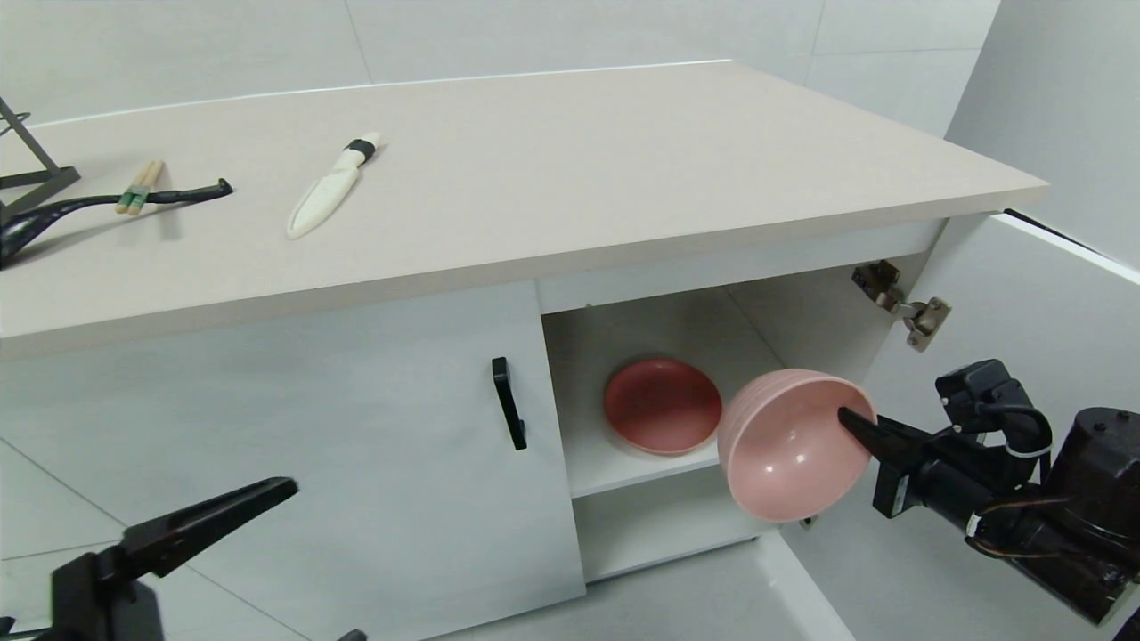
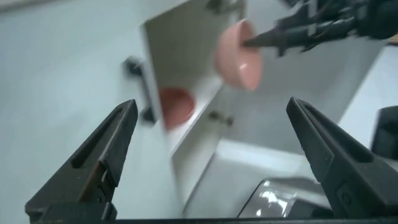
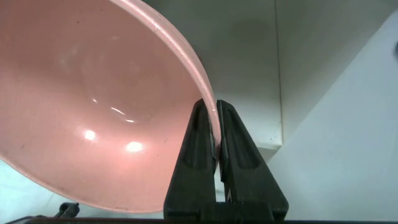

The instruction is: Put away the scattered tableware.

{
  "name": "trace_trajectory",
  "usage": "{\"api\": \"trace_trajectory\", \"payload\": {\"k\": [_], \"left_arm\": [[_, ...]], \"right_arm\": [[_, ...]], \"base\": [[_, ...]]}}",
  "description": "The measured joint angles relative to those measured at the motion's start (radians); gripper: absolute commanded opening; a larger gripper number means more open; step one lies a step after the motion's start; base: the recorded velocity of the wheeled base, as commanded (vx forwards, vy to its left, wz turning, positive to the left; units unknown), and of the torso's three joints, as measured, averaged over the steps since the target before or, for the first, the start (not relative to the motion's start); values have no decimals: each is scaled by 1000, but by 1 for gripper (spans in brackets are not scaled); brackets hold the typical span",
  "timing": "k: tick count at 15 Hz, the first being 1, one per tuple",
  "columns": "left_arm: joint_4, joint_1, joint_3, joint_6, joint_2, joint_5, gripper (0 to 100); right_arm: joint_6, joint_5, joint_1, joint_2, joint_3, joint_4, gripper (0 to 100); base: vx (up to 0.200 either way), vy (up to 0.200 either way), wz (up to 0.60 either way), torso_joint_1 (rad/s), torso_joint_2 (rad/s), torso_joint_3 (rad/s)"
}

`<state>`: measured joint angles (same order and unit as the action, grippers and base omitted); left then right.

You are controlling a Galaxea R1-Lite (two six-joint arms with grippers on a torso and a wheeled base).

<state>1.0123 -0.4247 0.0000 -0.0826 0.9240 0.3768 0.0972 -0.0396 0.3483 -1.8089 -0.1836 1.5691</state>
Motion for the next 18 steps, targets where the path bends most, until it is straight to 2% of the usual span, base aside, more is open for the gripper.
{"api": "trace_trajectory", "payload": {"k": [1, 4, 5, 6, 8, 10, 11, 13, 15, 18], "left_arm": [[-93, 53, 0, 16, -85, 3, 100], [-363, 203, 0, 106, -362, 11, 100], [-470, 242, 0, 126, -448, -4, 100], [-580, 272, 0, 139, -517, -38, 100], [-758, 307, 0, 151, -628, -145, 100], [-905, 322, 0, 146, -706, -237, 100], [-939, 331, 0, 128, -736, -250, 100], [-958, 365, 0, 96, -795, -260, 100], [-960, 401, 0, 65, -843, -233, 100], [-963, 421, 0, 39, -897, -224, 100]], "right_arm": [[-3, 0, 0, -5, 0, 0, 0], [-19, 2, 3, -13, 1, 1, 0], [-78, 3, 10, -17, 2, 1, 0], [-166, 5, 20, -20, 3, 0, 0], [-323, 8, 42, -29, 3, 1, 0], [-361, 9, 62, -54, 5, 1, 0], [-368, 9, 68, -71, 5, 1, 0], [-372, 10, 74, -119, -14, 0, 0], [-372, 9, 76, -165, -81, 1, 0], [-346, 25, 82, -234, -175, 2, 0]], "base": [[0, 0, 0, 0, 0, 0], [0, 0, 0, 0, 0, 0], [0, 0, 0, 0, 0, 0], [0, 0, 0, 0, 0, 0], [0, 0, 0, 0, 0, 0], [0, 0, 0, 0, 0, 0], [0, 0, 0, 0, 0, 0], [0, 0, 0, 0, 0, 0], [0, 0, 0, 0, 0, 0], [0, 0, 0, 0, 0, 0]]}}
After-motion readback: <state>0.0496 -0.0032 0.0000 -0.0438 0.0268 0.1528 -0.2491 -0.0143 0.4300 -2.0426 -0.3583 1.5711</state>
